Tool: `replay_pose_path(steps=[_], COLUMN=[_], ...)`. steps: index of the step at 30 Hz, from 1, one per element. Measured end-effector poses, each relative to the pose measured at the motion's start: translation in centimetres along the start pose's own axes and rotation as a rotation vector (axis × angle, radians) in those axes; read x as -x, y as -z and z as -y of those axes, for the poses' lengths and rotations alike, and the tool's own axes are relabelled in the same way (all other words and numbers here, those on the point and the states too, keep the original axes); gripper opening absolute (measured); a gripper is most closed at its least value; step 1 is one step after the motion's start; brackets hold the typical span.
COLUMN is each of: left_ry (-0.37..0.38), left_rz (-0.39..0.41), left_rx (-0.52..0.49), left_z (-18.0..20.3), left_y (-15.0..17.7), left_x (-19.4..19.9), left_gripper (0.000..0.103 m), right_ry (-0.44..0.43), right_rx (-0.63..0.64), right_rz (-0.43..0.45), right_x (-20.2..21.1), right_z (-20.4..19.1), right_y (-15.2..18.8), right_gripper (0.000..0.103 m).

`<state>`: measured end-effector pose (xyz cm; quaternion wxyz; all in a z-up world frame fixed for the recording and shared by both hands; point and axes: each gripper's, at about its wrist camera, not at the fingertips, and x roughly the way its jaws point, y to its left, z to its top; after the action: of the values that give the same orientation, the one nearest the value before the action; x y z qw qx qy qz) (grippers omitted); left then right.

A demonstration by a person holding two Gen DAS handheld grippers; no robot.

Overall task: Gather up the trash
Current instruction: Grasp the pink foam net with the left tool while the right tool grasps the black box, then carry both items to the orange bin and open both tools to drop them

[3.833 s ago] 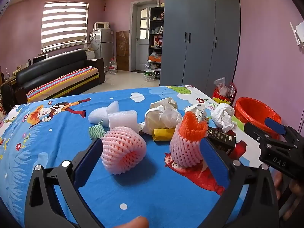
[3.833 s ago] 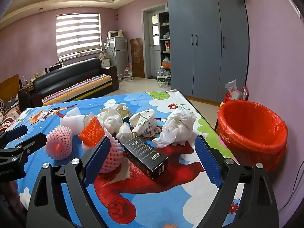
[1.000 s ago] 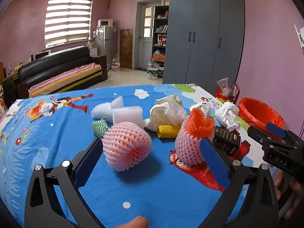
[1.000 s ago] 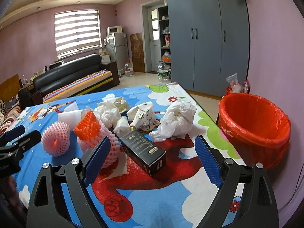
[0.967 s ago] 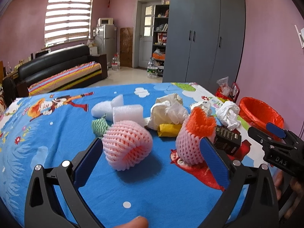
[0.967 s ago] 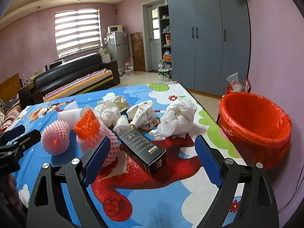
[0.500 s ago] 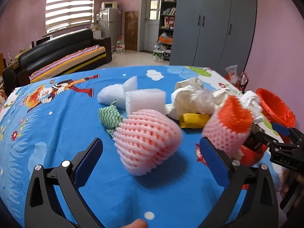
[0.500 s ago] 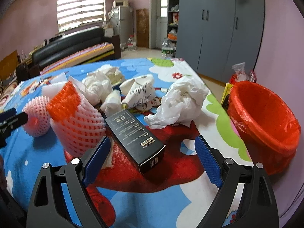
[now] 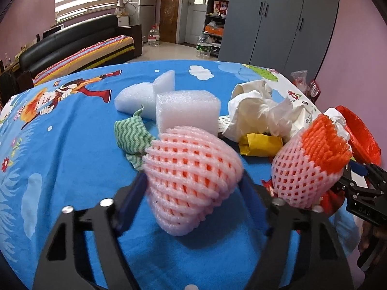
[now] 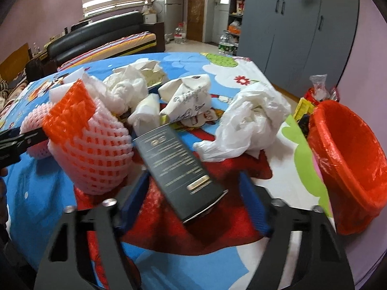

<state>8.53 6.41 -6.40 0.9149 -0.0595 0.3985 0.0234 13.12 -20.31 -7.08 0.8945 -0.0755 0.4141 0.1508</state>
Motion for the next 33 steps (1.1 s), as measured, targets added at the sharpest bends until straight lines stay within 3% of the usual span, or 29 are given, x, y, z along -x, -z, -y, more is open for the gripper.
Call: replay_pose_path(steps=[5,13,18,25,33], left_ry=[-0.007,-0.016,-0.036,-0.007,0.104], left_rz=[0.010,0.070,0.150,0.248,0.320], left_rx=[-0.001,0.001,0.010,-0.014,-0.115], left_z=[0.3,0.8,1.2,3.2,9.1], left_y=[0.0,-0.1,-1.3,-4.6,-9.1], left_x=[0.9,4.2,6.8,9.1,9.6], left_gripper=[0.050,0.048,0.048,0.048,0.048], right_ry=[-0.031,-0.074,-0.085,-0.007,0.144], right_rx=[-0.009,-0.032,-0.058,-0.137,-0.246], right_rz=[0.005,0.066,0.138,0.231,0.266], right_x=[0.9,4.3,7.2,10.0,11.0], right_z=[-0.2,-0.2,0.4,3.2,9.9], right_y=[0.8,1.0,-0.2,-2.6,-4.5], right_gripper=[0.048,0.045,0.044,0.044,0.044])
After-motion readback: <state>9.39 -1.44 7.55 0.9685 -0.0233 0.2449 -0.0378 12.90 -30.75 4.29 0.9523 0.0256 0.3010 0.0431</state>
